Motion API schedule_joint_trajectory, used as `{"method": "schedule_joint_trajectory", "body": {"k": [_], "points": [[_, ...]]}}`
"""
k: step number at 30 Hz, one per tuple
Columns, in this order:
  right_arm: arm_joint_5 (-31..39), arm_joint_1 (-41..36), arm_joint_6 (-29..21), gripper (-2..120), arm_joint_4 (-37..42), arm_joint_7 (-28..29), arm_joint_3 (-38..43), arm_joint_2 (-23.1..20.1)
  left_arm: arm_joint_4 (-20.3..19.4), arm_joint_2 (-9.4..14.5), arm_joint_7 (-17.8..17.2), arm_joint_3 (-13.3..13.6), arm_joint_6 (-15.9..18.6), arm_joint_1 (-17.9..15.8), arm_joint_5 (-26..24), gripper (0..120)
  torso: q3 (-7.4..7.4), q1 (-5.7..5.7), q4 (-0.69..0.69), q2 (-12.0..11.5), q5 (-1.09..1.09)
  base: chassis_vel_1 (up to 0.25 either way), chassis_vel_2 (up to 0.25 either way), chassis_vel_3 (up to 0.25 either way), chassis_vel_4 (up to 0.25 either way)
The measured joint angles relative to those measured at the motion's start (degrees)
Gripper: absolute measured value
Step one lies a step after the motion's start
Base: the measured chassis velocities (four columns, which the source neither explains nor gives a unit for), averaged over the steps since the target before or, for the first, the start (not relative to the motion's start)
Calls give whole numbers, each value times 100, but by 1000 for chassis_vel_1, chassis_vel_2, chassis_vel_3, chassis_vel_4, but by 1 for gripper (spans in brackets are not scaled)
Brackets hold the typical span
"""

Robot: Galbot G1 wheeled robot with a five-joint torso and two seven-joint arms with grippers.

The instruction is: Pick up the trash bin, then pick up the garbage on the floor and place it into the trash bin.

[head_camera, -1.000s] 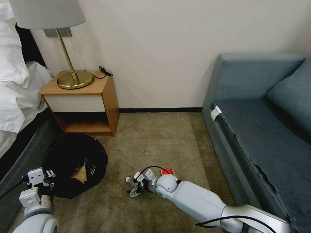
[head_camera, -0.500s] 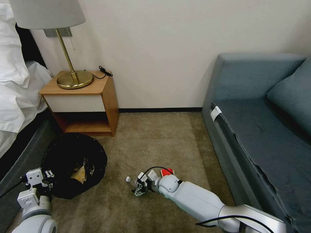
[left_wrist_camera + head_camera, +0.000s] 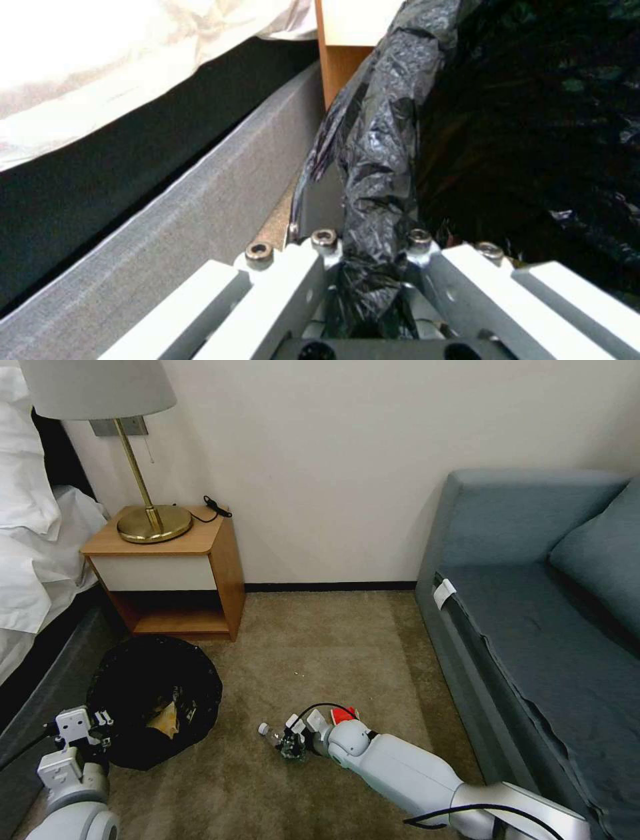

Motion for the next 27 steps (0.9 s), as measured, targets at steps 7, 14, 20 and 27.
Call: {"method": "schedule_joint_trajectory", "body": {"k": [7, 14, 20, 27], "points": [[-1, -8, 34, 21, 4, -7, 4, 2, 16, 4, 1, -2, 0, -5, -35, 2, 0, 0, 0, 0, 0, 0, 0, 0, 0], [-18, -55, 61, 16, 235, -13, 136, -116, 6, 4, 1, -1, -24, 16, -77, 2, 0, 0, 0, 0, 0, 0, 0, 0, 0], [-10, -51, 68, 16, 652, -8, 477, -293, 106, 13, -32, 39, -144, -7, -146, 2, 0, 0, 1, 0, 0, 0, 0, 0, 0], [6, -82, 184, 16, 1220, -58, 1112, -657, 208, 81, -86, 38, -222, -76, -202, 2, 0, 0, 1, 0, 2, 0, 0, 0, 0]]}}
